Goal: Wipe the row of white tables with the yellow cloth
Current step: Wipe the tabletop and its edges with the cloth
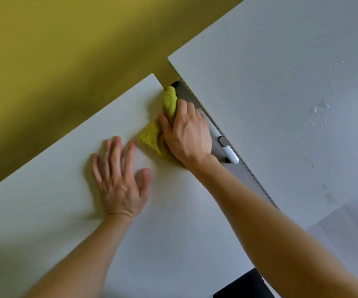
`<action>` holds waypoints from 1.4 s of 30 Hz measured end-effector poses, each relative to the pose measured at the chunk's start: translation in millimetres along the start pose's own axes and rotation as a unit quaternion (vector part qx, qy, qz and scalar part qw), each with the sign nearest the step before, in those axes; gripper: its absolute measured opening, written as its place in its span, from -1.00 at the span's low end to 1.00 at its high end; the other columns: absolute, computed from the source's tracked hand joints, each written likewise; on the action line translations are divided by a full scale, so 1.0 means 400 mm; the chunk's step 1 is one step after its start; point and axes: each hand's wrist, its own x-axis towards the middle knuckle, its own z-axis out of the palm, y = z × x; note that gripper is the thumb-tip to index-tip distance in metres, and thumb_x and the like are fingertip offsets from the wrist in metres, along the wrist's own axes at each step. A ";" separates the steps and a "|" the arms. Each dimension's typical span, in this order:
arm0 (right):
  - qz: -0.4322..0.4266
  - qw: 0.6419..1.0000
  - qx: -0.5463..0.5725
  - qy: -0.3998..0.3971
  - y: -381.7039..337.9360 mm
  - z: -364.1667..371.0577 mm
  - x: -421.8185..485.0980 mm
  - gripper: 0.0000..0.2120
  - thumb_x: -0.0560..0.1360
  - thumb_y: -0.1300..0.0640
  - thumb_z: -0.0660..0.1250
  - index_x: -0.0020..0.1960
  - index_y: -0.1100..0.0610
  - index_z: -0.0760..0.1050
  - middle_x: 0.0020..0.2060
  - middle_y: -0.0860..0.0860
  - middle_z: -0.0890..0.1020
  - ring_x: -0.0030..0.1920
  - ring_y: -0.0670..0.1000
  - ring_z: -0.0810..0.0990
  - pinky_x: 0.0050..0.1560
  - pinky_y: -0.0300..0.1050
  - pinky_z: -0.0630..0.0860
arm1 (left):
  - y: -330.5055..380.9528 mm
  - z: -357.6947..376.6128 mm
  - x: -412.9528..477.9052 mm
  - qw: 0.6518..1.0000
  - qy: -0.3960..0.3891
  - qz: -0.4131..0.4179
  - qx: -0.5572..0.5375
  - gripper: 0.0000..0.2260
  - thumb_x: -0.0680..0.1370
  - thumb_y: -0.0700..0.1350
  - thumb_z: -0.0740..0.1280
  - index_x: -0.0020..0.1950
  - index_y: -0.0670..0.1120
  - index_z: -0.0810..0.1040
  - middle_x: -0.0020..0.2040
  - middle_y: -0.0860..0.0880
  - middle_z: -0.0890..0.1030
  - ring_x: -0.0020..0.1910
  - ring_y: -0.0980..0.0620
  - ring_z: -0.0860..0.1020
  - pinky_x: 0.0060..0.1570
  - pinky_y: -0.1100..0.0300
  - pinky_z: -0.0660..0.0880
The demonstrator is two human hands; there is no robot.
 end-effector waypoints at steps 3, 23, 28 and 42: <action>0.007 1.000 -0.014 -0.020 0.079 -0.051 -0.151 -0.52 0.72 -0.26 0.13 0.28 0.14 0.47 0.06 0.08 0.59 0.06 0.21 0.59 0.08 0.11 0.45 | 0.001 0.001 0.002 1.000 0.003 0.006 -0.005 -0.38 0.67 0.13 0.24 0.69 -0.10 0.37 0.72 -0.19 0.28 0.73 -0.23 0.21 0.61 -0.39 0.15; 0.019 0.998 -0.048 -0.026 0.048 -0.030 -0.121 -0.53 0.69 -0.24 0.15 0.27 0.16 0.44 0.09 0.12 0.58 0.09 0.25 0.60 0.17 0.18 0.49 | -0.003 0.003 0.010 1.000 0.018 -0.014 -0.015 -0.40 0.67 0.15 0.25 0.69 -0.04 0.39 0.72 -0.13 0.29 0.73 -0.17 0.22 0.63 -0.35 0.16; -0.022 0.999 -0.043 -0.014 -0.080 0.030 0.093 -0.53 0.70 -0.24 0.17 0.29 0.16 0.44 0.17 0.14 0.59 0.17 0.25 0.61 0.18 0.16 0.45 | -0.007 0.003 0.009 1.000 0.012 -0.010 -0.002 -0.37 0.67 0.25 0.13 0.67 -0.03 0.42 0.72 -0.13 0.31 0.73 -0.16 0.23 0.64 -0.32 0.16; 0.015 0.999 -0.031 -0.018 -0.057 0.004 0.020 -0.56 0.66 -0.22 0.19 0.26 0.14 0.44 0.12 0.13 0.59 0.12 0.25 0.61 0.15 0.18 0.46 | -0.008 0.000 0.009 1.000 0.011 -0.010 -0.005 -0.38 0.67 0.20 0.18 0.66 -0.07 0.42 0.71 -0.16 0.31 0.71 -0.20 0.25 0.61 -0.36 0.18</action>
